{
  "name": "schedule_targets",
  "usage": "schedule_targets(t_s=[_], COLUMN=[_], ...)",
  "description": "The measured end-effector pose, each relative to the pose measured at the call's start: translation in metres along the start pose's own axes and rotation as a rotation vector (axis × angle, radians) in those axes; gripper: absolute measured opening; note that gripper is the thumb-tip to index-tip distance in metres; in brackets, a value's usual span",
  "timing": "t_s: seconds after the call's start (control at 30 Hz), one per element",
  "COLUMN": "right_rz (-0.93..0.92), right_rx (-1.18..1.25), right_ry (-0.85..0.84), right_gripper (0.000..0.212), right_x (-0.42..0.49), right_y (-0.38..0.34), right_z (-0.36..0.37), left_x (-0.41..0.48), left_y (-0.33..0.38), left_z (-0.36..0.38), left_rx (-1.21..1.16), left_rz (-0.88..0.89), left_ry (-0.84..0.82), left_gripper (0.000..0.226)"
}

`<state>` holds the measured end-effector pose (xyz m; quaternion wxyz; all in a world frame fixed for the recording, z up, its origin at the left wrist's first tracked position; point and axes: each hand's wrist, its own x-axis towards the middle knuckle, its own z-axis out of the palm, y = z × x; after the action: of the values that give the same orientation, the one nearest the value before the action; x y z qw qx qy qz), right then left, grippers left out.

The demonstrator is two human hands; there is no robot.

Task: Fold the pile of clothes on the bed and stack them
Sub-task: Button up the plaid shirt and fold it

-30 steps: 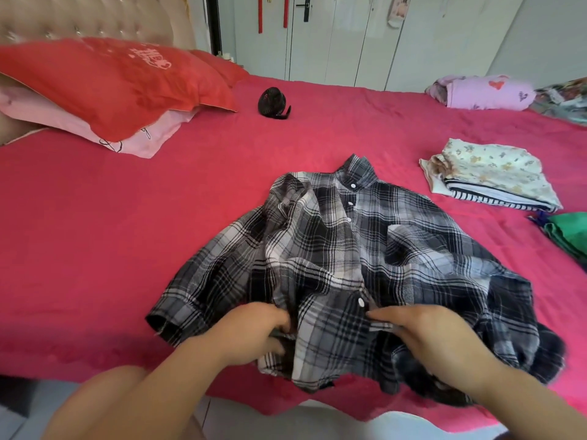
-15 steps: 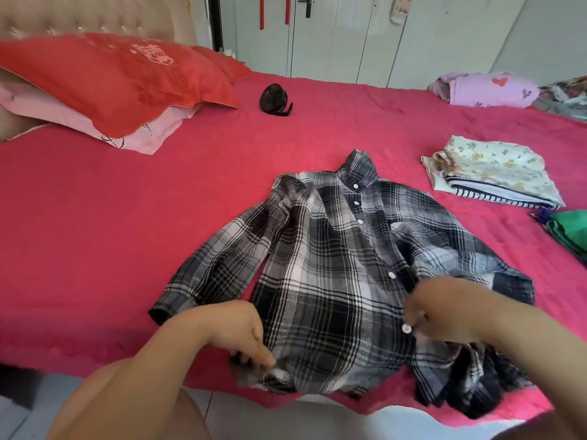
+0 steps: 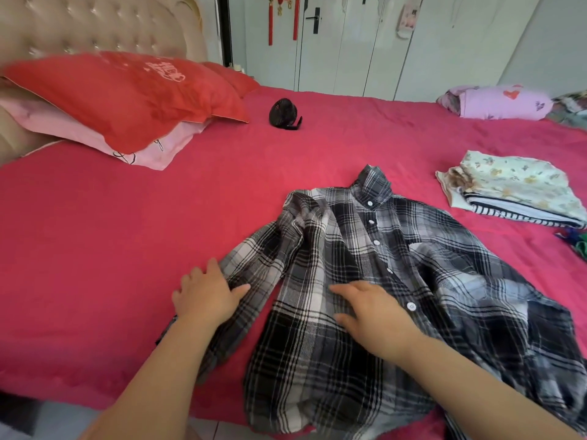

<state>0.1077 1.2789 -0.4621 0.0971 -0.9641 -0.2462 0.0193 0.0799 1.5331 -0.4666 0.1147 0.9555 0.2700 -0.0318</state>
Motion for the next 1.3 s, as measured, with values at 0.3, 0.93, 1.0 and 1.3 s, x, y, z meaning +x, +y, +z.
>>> schedule_targets(t_s=[0.3,0.93,1.0,1.3], right_rz=[0.019,0.578,0.543,0.259], right_rx=[0.201,1.141,0.705,0.278], right_ry=[-0.054,-0.099,-0.062,0.092], right_gripper=[0.037,0.016,0.020,0.029], right_x=[0.028,0.007,0.010,0.112], right_y=[-0.022,0.086,0.096,0.068], right_z=[0.008,-0.068,-0.065,-0.078], left_x=[0.019,-0.089,-0.064,0.012], left_y=[-0.010,0.153,0.141,0.142], left_z=[-0.032,-0.016,-0.007,0.031], left_rx=[-1.183,-0.758,-0.636,-0.239], left_rz=[-0.094,0.802,0.700,0.517], left_ry=[0.013,-0.242,-0.082,0.011], left_gripper=[0.009,0.027,0.037,0.081])
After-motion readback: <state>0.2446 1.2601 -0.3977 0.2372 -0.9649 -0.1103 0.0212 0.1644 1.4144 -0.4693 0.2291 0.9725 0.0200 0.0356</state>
